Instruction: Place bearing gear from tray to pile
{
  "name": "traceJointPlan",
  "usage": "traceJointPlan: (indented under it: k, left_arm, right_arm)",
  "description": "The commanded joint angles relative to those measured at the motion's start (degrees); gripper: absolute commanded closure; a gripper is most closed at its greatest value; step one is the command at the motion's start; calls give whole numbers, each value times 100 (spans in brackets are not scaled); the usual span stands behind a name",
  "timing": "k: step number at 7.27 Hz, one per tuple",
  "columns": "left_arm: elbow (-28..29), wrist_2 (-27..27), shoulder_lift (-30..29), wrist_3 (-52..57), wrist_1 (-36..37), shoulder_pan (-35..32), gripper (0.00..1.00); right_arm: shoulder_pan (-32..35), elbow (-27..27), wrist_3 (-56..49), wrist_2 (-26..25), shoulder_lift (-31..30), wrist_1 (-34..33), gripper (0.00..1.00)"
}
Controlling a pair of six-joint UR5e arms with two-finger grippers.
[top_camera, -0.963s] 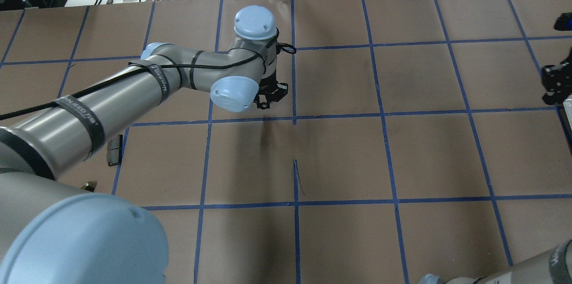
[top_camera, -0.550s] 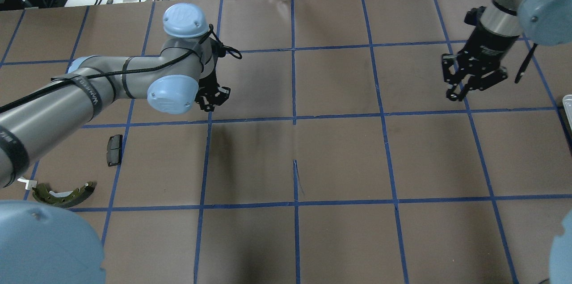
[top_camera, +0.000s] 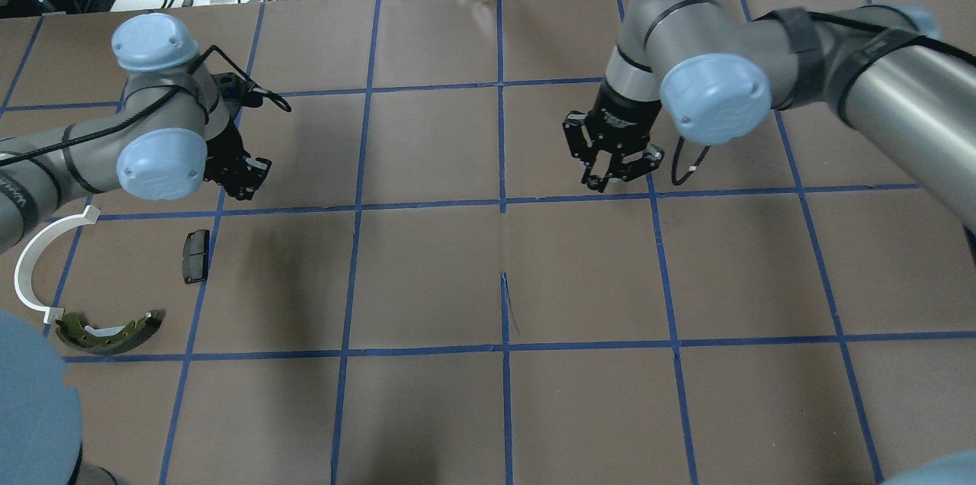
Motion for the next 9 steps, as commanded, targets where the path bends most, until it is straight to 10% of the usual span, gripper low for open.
traceJointPlan:
  k: [1,3,4,5,8,9]
  left_arm:
    - [-59,-137,31,1276,6,1083,100]
    - [-59,-270,-84,2018,85,1893,100]
    - [-94,-279,-84,2020,42,1992,100]
    - [-311,-279,-75,2020,102,2071,92]
    - [-454,-718,-58,1933,243,2142,3]
    - [-393,-701,47,1924,191,2073,0]
  right_arm:
    - [947,117,1243,217,718,-1487,76]
    - [1056,99,1326,86,1153,-2021,72]
    - [1056,91,1508,-141,1101,-1961,5]
    - [1012,3,1458,-247,1048,-1882,0]
    - [-248,-592,-931,-591,33,-247,0]
    - [-785,-934,-1977,-609,-407,667,0]
